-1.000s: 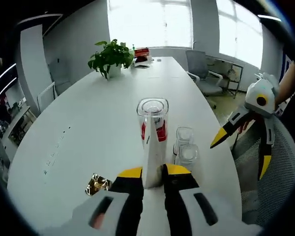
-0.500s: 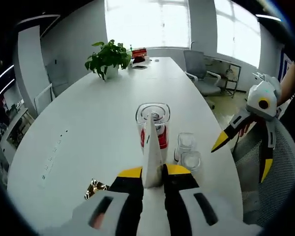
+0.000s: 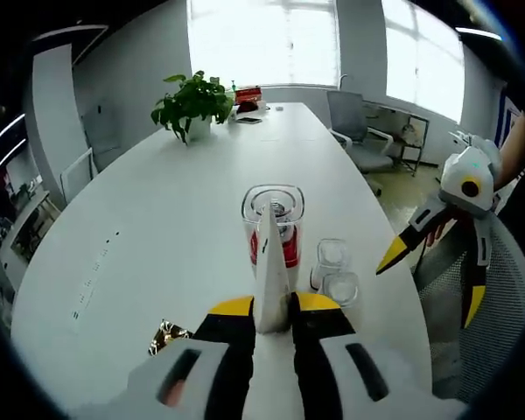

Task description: Arrange the skincare products in the storage area until every visible bottle or jar stands upright without overlapping.

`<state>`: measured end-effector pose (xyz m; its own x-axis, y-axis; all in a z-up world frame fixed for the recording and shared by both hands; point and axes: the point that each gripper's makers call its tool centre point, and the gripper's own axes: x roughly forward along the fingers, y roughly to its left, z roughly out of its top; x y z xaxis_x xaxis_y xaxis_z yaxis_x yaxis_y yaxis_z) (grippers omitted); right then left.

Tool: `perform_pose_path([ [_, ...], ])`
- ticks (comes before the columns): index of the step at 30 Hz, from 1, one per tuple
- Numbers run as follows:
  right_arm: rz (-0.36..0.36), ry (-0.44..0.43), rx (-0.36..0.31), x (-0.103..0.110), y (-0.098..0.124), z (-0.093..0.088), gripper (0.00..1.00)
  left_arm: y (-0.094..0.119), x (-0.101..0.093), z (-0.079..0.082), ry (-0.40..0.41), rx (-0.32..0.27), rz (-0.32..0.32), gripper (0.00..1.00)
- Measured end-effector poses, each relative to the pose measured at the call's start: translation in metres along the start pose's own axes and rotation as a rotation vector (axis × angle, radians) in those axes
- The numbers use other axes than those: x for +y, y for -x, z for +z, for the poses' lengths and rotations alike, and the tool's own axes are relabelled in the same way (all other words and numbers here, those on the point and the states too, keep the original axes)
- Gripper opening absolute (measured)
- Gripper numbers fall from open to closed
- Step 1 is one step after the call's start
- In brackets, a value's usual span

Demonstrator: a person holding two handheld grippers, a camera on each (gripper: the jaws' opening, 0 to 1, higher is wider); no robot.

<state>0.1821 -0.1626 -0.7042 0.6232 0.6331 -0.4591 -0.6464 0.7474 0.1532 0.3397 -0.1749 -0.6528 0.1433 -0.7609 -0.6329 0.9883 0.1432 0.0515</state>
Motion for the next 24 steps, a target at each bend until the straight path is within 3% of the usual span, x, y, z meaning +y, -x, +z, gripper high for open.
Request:
perform_pose_path([
  [4, 0.001, -0.001, 0.003, 0.0, -0.001, -0.001, 0.86, -0.004, 0.002, -0.014, 0.061, 0.032, 0.042, 0.22],
  [8, 0.002, -0.001, 0.005, -0.001, -0.001, -0.002, 0.86, -0.005, -0.001, -0.016, 0.076, 0.007, 0.045, 0.36],
  [19, 0.016, 0.008, 0.013, 0.002, -0.001, -0.003, 0.85, 0.011, 0.005, -0.031, 0.115, 0.026, 0.103, 0.36],
  [24, 0.024, 0.013, 0.017, 0.004, -0.001, -0.003, 0.85, 0.021, -0.003, -0.039, 0.145, 0.026, 0.138, 0.35],
])
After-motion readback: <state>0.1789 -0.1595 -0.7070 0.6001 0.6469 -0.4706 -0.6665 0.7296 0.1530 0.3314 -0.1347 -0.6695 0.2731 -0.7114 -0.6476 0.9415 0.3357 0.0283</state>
